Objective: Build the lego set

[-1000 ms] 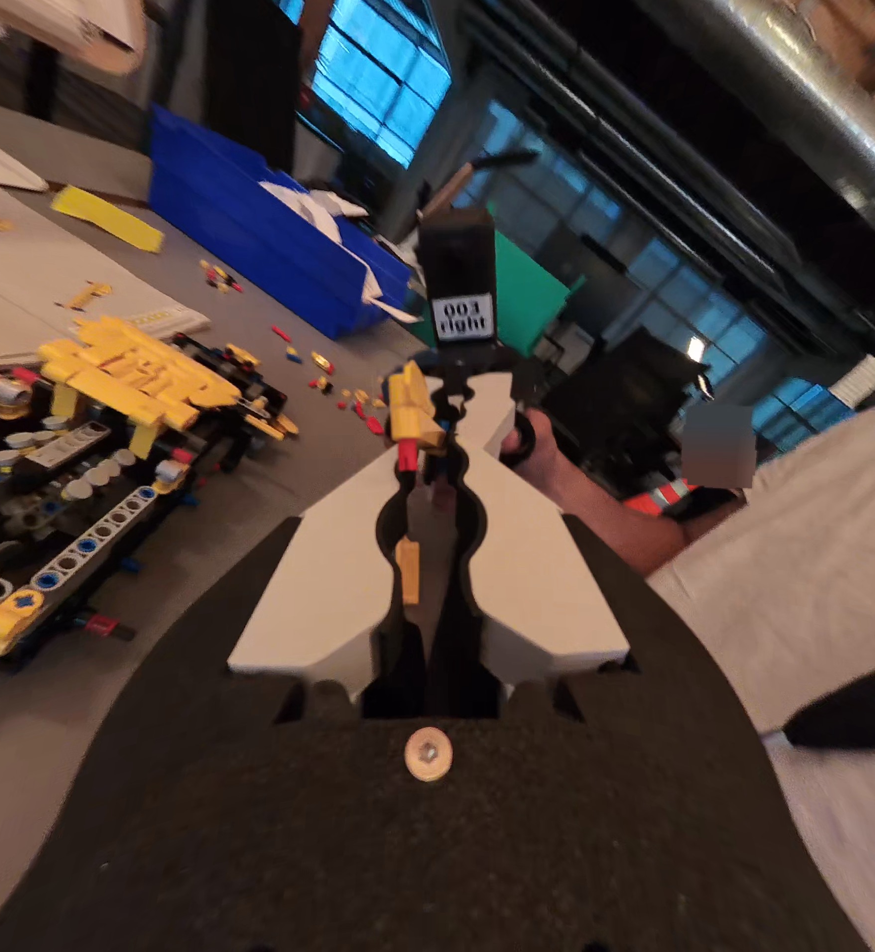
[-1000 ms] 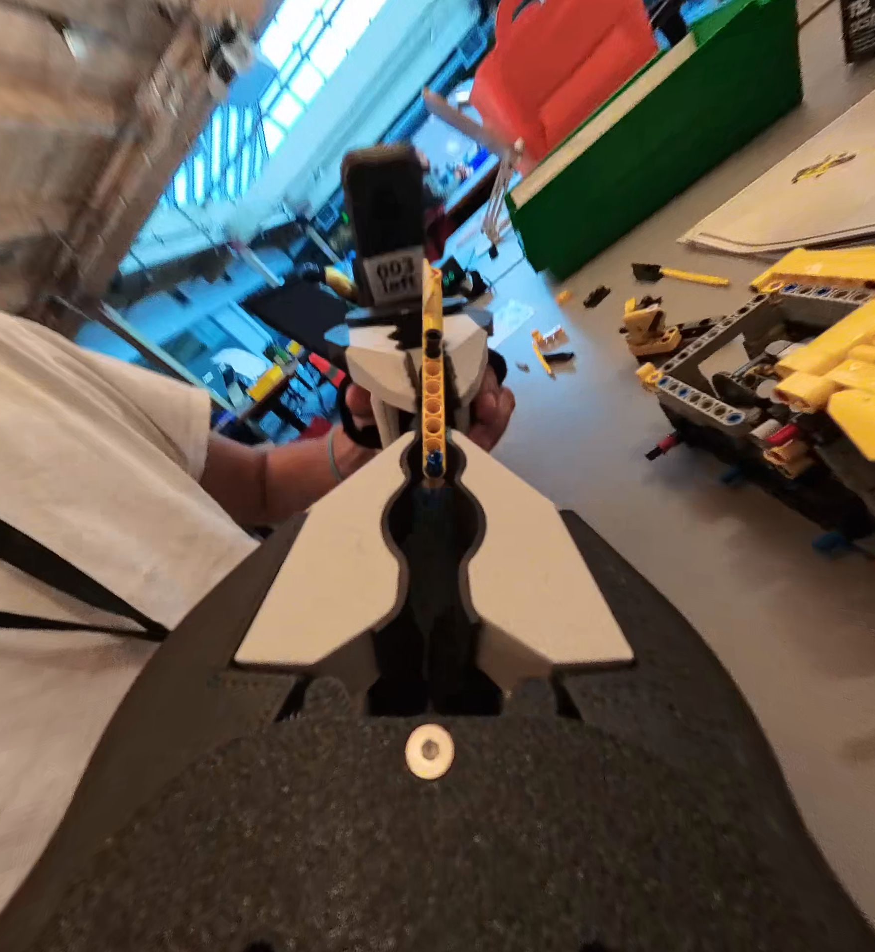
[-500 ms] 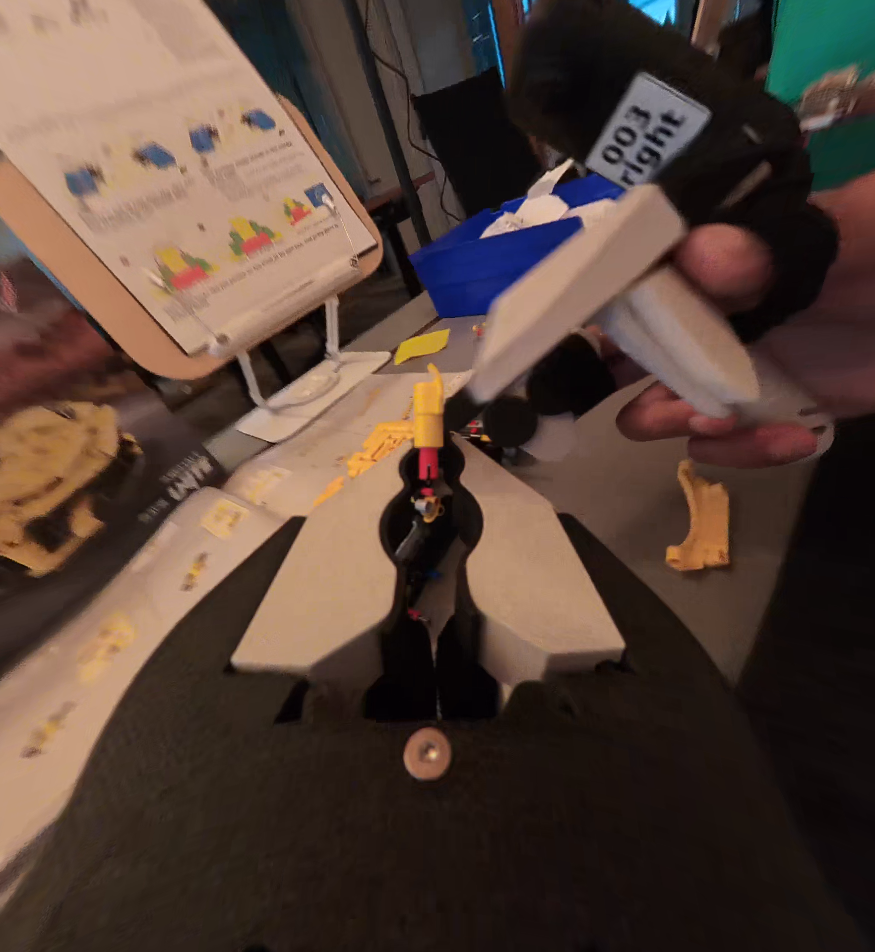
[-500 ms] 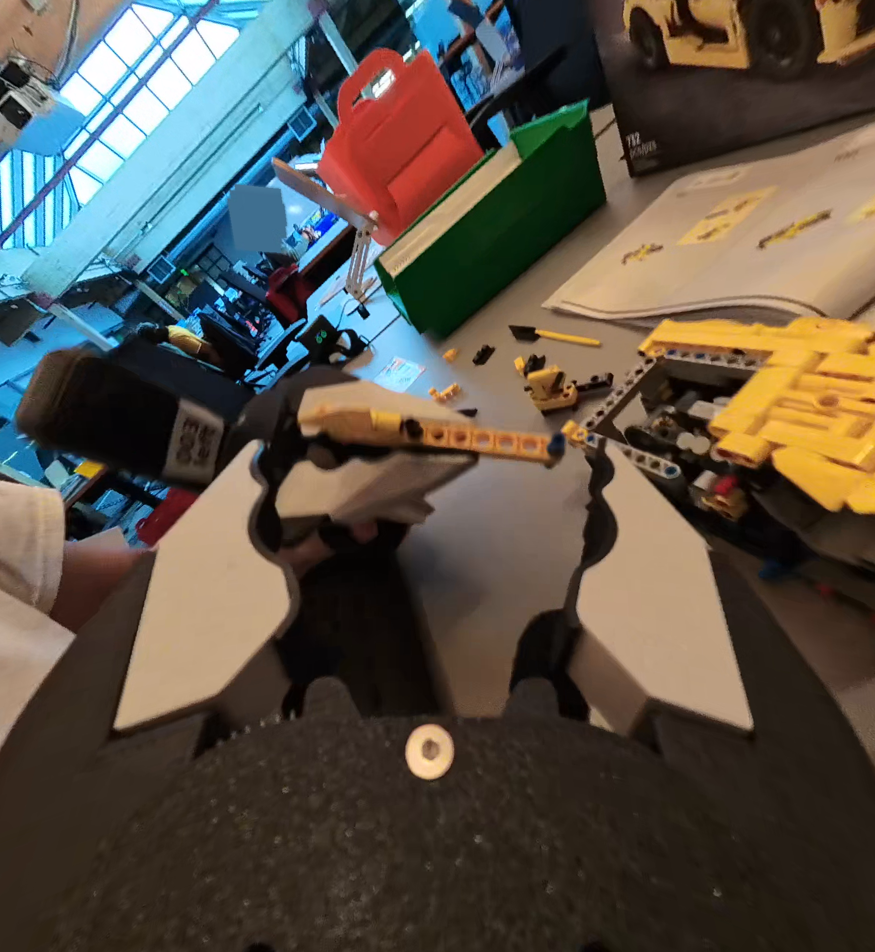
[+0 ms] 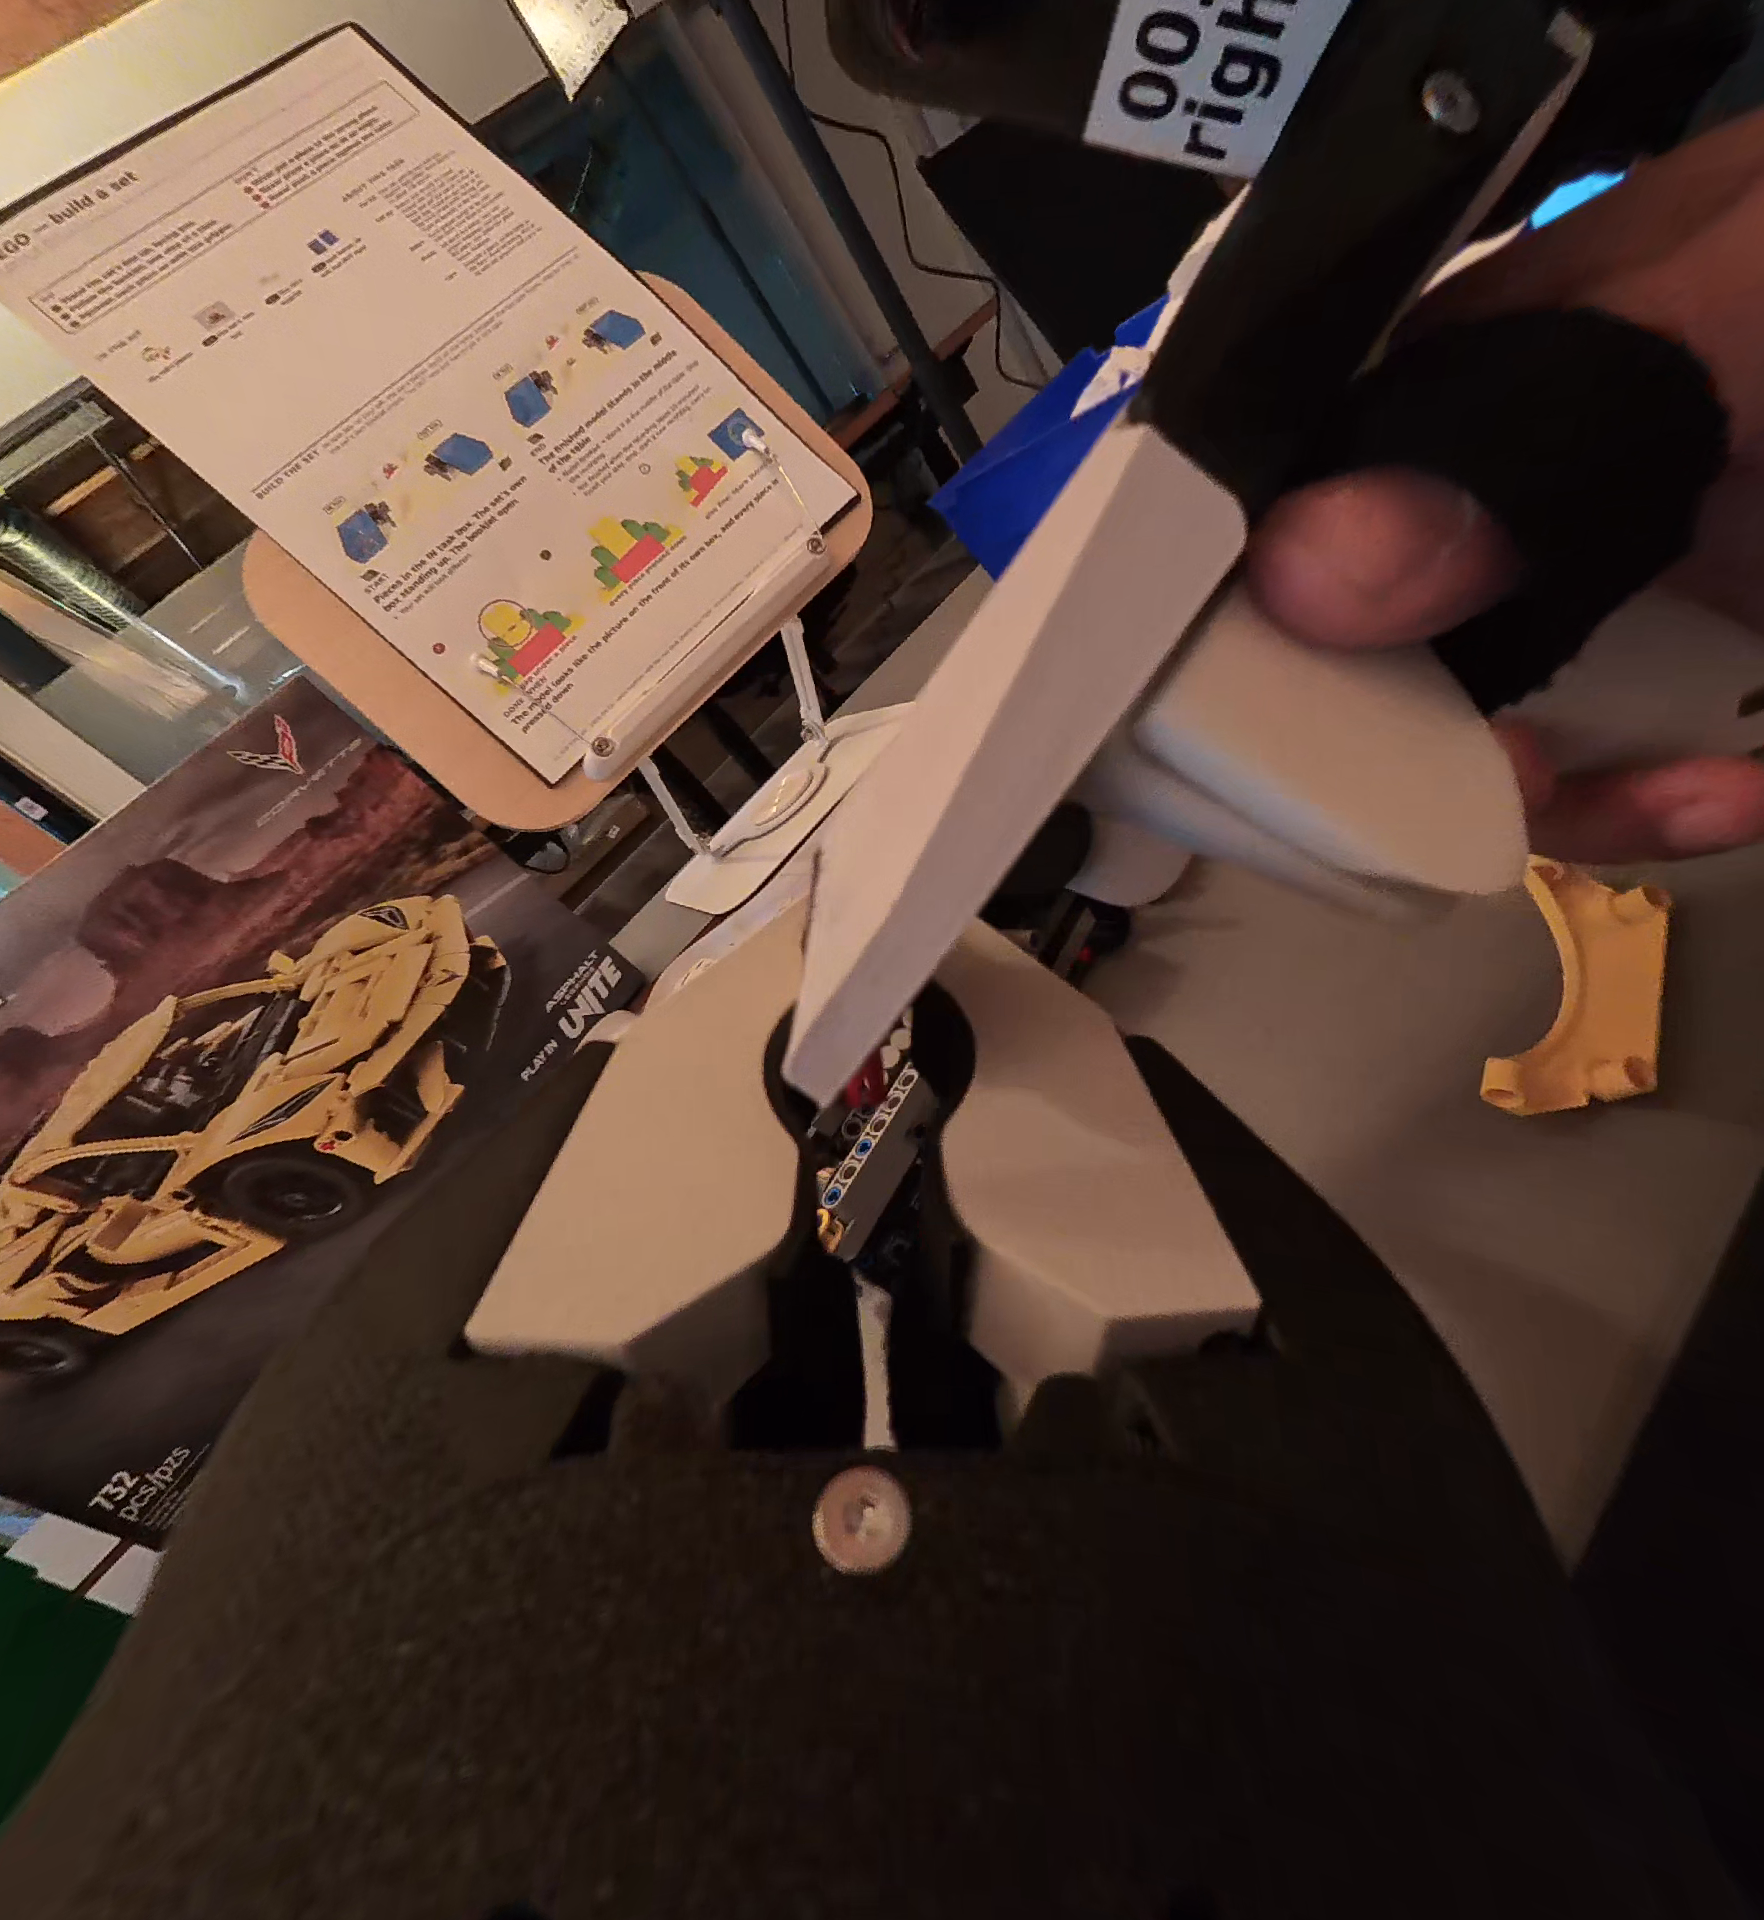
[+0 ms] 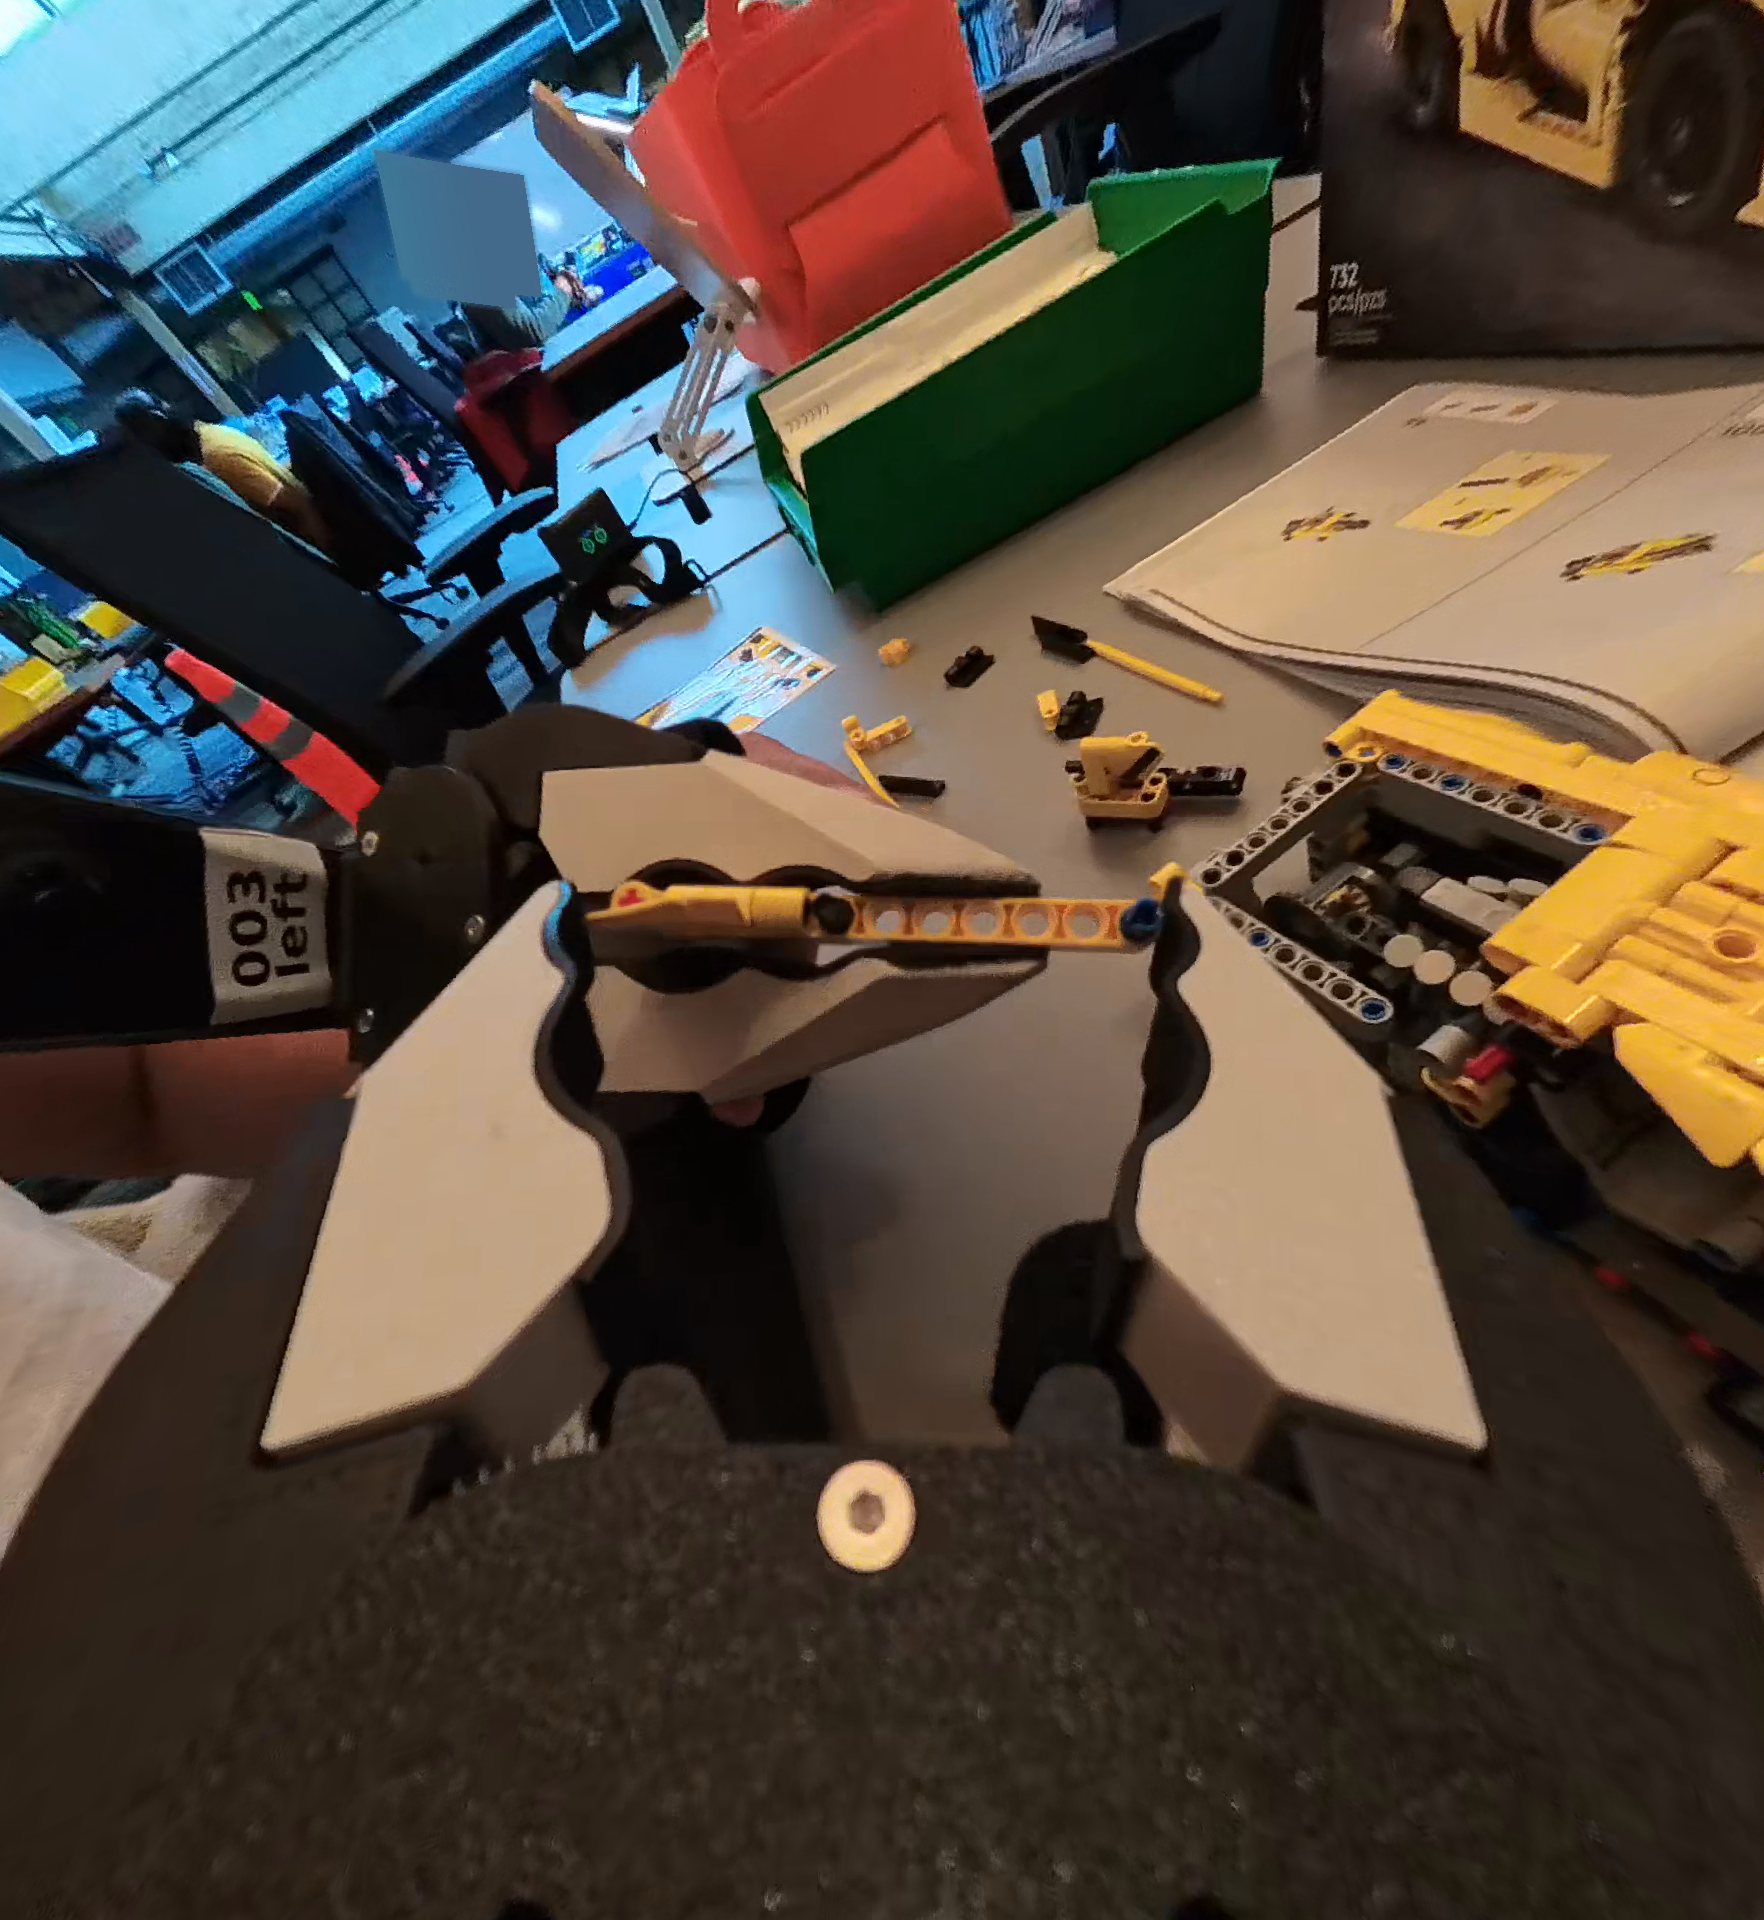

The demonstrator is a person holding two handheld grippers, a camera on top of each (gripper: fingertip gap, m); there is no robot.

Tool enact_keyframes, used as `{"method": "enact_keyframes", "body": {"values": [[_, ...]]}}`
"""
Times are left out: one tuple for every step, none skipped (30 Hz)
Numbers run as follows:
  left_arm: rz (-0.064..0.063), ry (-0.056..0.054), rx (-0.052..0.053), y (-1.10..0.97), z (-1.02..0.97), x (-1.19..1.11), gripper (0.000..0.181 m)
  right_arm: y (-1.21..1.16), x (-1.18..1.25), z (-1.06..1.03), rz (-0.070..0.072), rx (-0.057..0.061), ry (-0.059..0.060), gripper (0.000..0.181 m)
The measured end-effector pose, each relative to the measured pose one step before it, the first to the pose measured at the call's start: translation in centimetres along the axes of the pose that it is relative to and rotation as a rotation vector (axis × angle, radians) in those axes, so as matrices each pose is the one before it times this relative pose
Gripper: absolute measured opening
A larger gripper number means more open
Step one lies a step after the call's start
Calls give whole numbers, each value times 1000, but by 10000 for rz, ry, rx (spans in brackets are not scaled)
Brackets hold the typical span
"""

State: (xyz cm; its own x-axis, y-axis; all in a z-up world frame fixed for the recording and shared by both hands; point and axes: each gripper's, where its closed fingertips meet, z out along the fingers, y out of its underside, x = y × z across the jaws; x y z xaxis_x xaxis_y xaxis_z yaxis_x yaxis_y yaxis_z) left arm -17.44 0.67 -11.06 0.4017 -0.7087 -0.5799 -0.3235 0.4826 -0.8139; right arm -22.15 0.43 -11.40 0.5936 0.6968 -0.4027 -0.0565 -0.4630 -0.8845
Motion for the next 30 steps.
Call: {"method": "enact_keyframes", "body": {"values": [[-61, 24, -23, 0, 7, 1, 8, -32, -37, -2, 106, 6, -99, 107], [-135, 89, -32, 30, 51, 25, 8, 19, 61, -27, 4, -19, 11, 107], [-182, 121, -21, 72, 98, 61, 8, 80, 153, 1, -63, -46, 152, 107], [-211, 118, -8, 80, 98, 63, 7, 93, 190, 0, -80, -53, 233, 107], [-163, 61, 36, -12, 39, 20, 7, 23, 104, 10, -78, -24, 216, 107], [-63, -7, 34, -67, 23, -29, 7, -96, 29, 8, -43, 68, 189, 106], [-8, -13, -39, 31, 51, -2, 8, -4, 132, 48, -47, 12, 253, 106], [8, -9, -71, 130, 73, 12, 8, 138, 201, 91, -116, -104, 313, 107], [-1, -18, 24, 17, -1, -48, 8, -58, 3, 15, -49, 25, 124, 106], [-8, 2, 26, -34, -39, -67, 8, -80, -63, 5, 61, 48, 6, 106], [-2, -18, 0, -5, -22, -53, 9, -93, -54, -5, 62, 59, -35, 106], [50, -48, -31, 75, 6, -41, 9, -70, -55, -13, 44, 38, -49, 107], [109, -70, -65, 137, 27, -49, 9, -102, -10, -49, 49, 53, -42, 107], [116, -51, -41, 98, 3, -15, 8, -150, -83, -98, 52, 81, -103, 107], [74, -14, 32, -28, -41, 3, 8, -159, -128, -140, 90, 64, -165, 107], [12, 18, 81, -123, -93, 30, 8, -139, -120, -181, 120, 49, -206, 106], [-25, 35, 110, -194, -111, 36, 8, -96, -88, -203, 104, 28, -198, 107], [1, 18, 122, -216, -125, 19, 8, -24, 52, -224, 68, -21, -115, 107], [53, 8, 105, -211, -121, 50, 8, 5, -45, -235, 39, -43, -159, 106], [72, 28, 85, -152, -79, 121, 8, 56, -214, -166, 51, -85, -225, 106], [79, 17, 53, -97, -16, 150, 8, 20, 22, -168, 1, -48, -19, 106], [106, -54, 36, -123, -21, 32, 9, -3, 161, -142, -71, 5, 98, 106], [107, -20, 15, -102, -1, 68, 8, 29, 16, -80, -45, -21, 14, 106], [72, -11, 11, -54, 12, 76, 8, 52, 37, -53, 22, -47, 11, 106], [84, -50, 18, -51, -27, -6, 8, 20, -46, -21, 34, -3, -35, 106], [74, -51, 18, -69, -32, -30, 8, -24, -64, -20, 17, 9, -47, 106], [10, -25, 22, -59, -27, -20, 8, -2, 32, 4, 19, -28, 14, 106], [-13, -15, 5, 2, -1, -23, 8, 42, 34, 34, -3, -39, 13, 106], [21, -8, -5, 25, 10, -18, 8, 20, 40, 22, 11, -36, -8, 106], [54, -27, 27, -50, -15, -8, 9, 15, 36, 9, 41, -31, -16, 106]]}}
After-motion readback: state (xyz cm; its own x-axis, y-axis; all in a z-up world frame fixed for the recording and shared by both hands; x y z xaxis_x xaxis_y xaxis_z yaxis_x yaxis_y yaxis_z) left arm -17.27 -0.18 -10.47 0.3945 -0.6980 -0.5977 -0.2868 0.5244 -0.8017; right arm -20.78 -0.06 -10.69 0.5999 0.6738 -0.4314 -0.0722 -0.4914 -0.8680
